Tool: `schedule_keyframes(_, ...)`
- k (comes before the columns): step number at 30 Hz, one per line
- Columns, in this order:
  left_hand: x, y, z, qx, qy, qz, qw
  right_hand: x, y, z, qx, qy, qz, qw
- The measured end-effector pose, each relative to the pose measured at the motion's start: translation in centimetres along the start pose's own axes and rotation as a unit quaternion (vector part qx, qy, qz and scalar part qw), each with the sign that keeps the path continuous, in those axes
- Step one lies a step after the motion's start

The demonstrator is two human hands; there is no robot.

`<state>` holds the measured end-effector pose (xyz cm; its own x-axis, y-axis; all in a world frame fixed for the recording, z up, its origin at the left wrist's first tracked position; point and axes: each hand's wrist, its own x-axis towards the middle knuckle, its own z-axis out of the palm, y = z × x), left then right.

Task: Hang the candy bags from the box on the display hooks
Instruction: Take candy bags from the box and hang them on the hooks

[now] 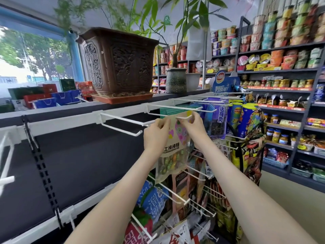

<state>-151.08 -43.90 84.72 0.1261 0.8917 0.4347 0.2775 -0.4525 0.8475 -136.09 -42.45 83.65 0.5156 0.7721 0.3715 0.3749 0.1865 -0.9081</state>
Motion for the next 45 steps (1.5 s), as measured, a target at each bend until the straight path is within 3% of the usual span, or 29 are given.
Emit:
schedule_keyframes(4,-1.8,-0.4,0.9,0.069,0.103,0.103,0.987,-1.7,1.0,-0.6,-0.052,0.002,-0.043,0.998)
schedule_keyframes(7,-5.0,-1.0,3.4,0.162,0.216,0.261,0.927,-3.8,2.8,-2.2,-0.083,0.013,-0.063,0.994)
schedule_keyframes(9,-7.9,-1.5,6.1,0.149,0.208,0.311,0.915,-6.1,4.4,-4.1,-0.097,0.015,-0.075,0.992)
schedule_keyframes(11,-11.3,-1.8,9.1,0.113,0.132,0.321,0.931,-8.7,6.9,-6.6,-0.108,0.023,-0.063,0.992)
schedule_keyframes(14,-16.8,-2.4,13.8,0.093,-0.071,0.238,0.964,-14.3,11.7,-11.6,-0.128,0.036,0.014,0.991)
schedule_keyframes(16,-20.7,-3.5,17.4,0.103,-0.182,0.203,0.957,-18.4,15.6,-15.3,-0.147,0.058,0.073,0.985)
schedule_keyframes(22,-35.0,-10.2,26.9,0.13,-0.416,0.154,0.887,-33.3,28.6,-23.8,-0.171,0.145,0.286,0.932)
schedule_keyframes(27,-47.7,-19.8,31.4,0.146,-0.598,0.081,0.784,-47.3,39.0,-26.2,-0.143,0.143,0.425,0.882)
schedule_keyframes(33,-61.6,-32.6,33.7,0.178,-0.7,-0.047,0.69,-63.6,52.0,-24.3,-0.128,0.171,0.567,0.796)
schedule_keyframes(38,-67.7,-43.3,37.4,0.226,-0.699,-0.099,0.671,-71.3,62.2,-22.5,-0.052,0.222,0.642,0.732)
schedule_keyframes(42,-69.6,-49.9,41.0,0.212,-0.689,-0.103,0.685,-70.8,70.4,-24.2,-0.064,0.259,0.627,0.732)
schedule_keyframes(45,-70.0,-53.0,43.3,0.185,-0.682,-0.095,0.701,-68.4,75.9,-26.3,-0.074,0.275,0.582,0.762)
